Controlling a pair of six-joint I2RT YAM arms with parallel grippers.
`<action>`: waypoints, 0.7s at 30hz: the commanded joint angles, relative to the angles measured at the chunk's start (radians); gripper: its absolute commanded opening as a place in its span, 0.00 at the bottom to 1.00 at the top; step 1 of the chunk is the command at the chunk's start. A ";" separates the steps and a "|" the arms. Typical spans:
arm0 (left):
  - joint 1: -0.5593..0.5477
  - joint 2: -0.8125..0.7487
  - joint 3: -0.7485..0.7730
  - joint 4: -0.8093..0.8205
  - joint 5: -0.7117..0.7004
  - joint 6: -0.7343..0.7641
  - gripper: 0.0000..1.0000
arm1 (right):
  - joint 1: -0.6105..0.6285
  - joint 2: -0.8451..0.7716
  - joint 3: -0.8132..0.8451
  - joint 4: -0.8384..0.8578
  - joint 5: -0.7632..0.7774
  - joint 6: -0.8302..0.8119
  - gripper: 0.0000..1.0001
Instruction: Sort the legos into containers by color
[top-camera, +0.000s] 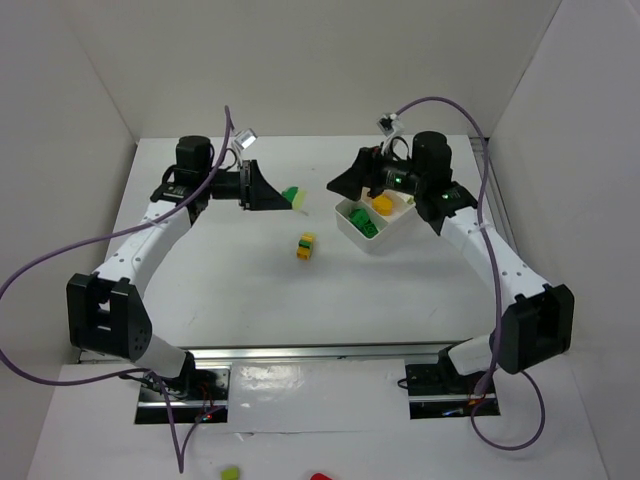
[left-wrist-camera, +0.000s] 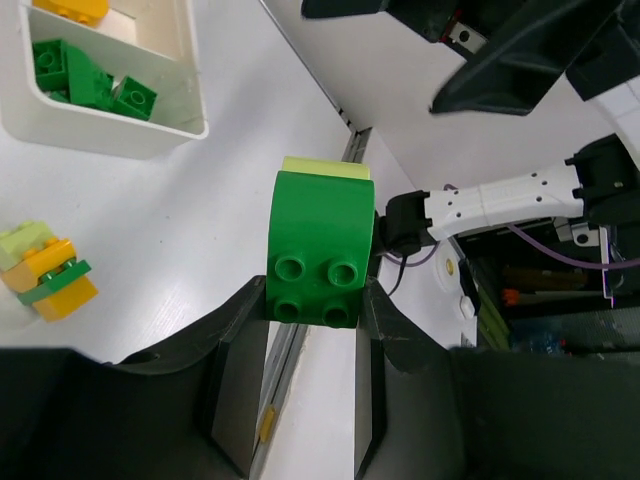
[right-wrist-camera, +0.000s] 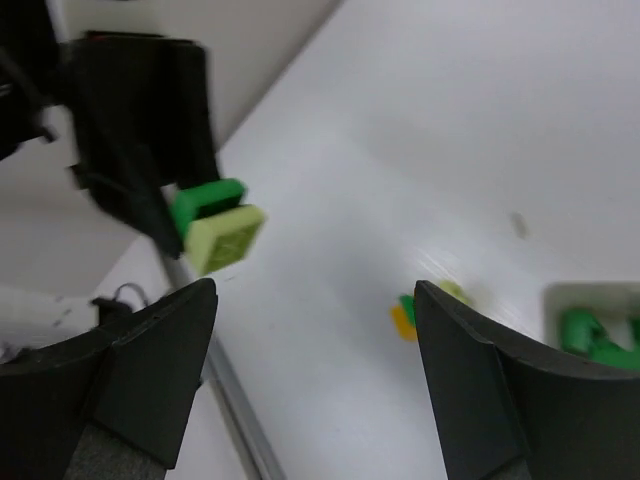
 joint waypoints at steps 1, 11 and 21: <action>-0.014 -0.011 0.026 0.076 0.072 -0.014 0.00 | 0.008 0.058 -0.005 0.210 -0.342 0.082 0.87; -0.045 -0.029 0.026 0.106 0.063 -0.032 0.00 | 0.094 0.172 0.093 0.243 -0.379 0.102 0.87; -0.045 -0.029 0.035 0.097 0.063 -0.023 0.00 | 0.112 0.201 0.083 0.342 -0.422 0.167 0.39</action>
